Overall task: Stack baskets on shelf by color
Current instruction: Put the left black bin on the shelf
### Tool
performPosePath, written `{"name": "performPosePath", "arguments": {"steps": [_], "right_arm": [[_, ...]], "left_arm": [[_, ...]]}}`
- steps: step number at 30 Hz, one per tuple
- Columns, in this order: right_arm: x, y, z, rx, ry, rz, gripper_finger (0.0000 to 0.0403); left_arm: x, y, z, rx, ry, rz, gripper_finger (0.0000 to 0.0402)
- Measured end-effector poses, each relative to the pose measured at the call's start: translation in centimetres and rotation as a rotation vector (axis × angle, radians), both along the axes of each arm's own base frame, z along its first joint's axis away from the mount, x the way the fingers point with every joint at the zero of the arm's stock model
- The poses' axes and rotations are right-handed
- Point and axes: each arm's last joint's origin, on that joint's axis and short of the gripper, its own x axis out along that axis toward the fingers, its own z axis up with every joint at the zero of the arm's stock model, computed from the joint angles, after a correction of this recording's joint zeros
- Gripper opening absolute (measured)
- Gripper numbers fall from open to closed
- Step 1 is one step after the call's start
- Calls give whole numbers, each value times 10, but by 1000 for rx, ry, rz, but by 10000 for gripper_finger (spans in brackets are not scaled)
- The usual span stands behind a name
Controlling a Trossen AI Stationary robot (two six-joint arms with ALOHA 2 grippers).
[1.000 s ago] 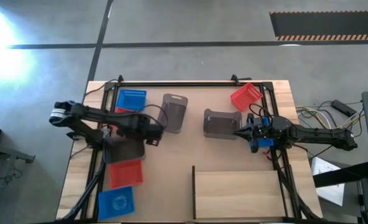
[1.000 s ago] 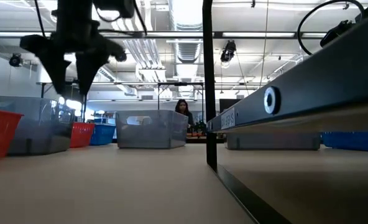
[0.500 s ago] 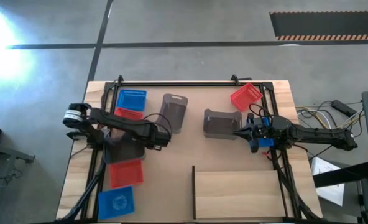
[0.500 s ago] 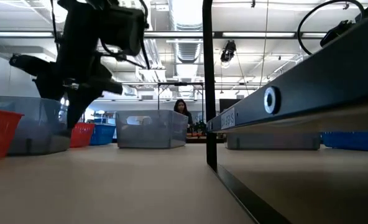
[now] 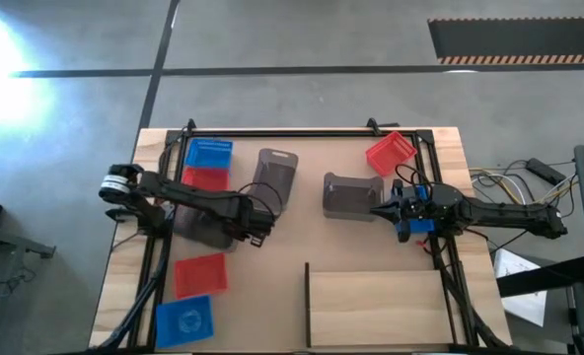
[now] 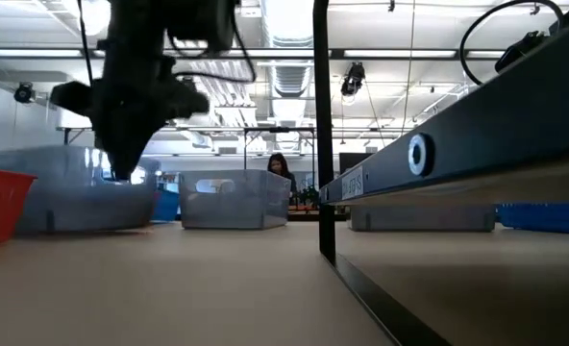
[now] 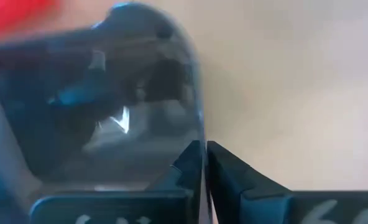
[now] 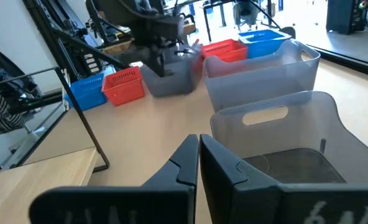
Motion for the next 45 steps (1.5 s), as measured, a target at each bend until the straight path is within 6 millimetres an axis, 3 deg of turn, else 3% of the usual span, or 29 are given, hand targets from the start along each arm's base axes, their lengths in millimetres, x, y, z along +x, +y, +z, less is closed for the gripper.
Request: {"name": "performPosePath", "arguments": {"steps": [8, 15, 19, 22, 28, 33, 39, 45], "right_arm": [[0, 0, 0, 0, 0, 0, 9], [0, 0, 0, 0, 0, 0, 9], [0, 0, 0, 0, 0, 0, 9], [0, 0, 0, 0, 0, 0, 9], [0, 0, 0, 0, 0, 0, 9], [0, 0, 0, 0, 0, 0, 9], [0, 0, 0, 0, 0, 0, 9], [0, 0, 0, 0, 0, 0, 9]], "left_arm": [[17, -31, 50, -78, -169, -218, 1], [11, -51, 108, -19, -219, -359, 0], [12, -57, 125, 34, -299, -381, 0], [16, -62, 118, 80, -339, -376, 0], [15, -60, 73, 84, -227, -344, 9], [15, -59, 37, 59, -224, -278, 79], [16, -56, 11, 55, -249, -206, 187], [22, -56, -7, 105, -212, -187, 205]]}}
